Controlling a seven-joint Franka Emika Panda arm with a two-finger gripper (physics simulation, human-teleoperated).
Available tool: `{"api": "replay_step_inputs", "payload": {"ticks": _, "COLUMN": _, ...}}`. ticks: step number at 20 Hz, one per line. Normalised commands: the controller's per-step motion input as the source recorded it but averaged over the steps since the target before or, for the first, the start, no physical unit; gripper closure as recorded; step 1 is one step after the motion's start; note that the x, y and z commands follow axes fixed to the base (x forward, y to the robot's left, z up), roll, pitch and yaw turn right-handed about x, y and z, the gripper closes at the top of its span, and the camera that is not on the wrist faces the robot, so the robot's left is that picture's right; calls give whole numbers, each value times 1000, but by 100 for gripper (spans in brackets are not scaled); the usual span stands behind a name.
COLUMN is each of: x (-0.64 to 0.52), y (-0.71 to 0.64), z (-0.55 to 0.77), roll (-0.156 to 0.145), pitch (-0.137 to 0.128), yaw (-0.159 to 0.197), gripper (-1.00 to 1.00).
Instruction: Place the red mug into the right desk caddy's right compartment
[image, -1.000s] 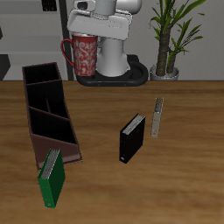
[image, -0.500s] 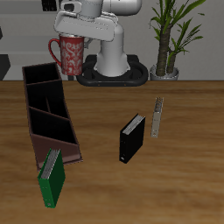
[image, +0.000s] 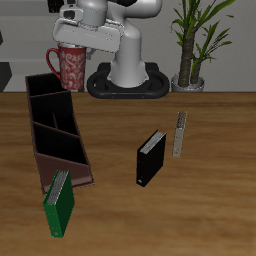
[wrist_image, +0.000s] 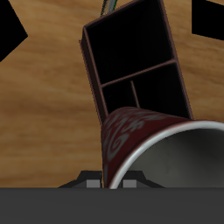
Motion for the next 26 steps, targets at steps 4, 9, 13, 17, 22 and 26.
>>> {"api": "replay_step_inputs", "payload": {"ticks": 4, "x": -130, "y": -131, "z": -62, "roll": -28, "pitch": -4, "yaw": -5, "gripper": 100}}
{"api": "replay_step_inputs", "payload": {"ticks": 9, "x": -174, "y": -220, "z": -33, "roll": -44, "pitch": -3, "yaw": -22, "gripper": 100}}
{"api": "replay_step_inputs", "payload": {"ticks": 13, "x": -128, "y": -128, "z": -28, "roll": -33, "pitch": -3, "yaw": 3, "gripper": 100}}
{"api": "replay_step_inputs", "payload": {"ticks": 17, "x": -225, "y": -185, "z": -13, "roll": -35, "pitch": -16, "yaw": -14, "gripper": 100}}
{"api": "replay_step_inputs", "payload": {"ticks": 22, "x": -186, "y": -159, "z": -65, "roll": -36, "pitch": -4, "yaw": 2, "gripper": 100}}
{"api": "replay_step_inputs", "payload": {"ticks": 26, "x": -145, "y": -175, "z": -64, "roll": -39, "pitch": 0, "yaw": -16, "gripper": 100}}
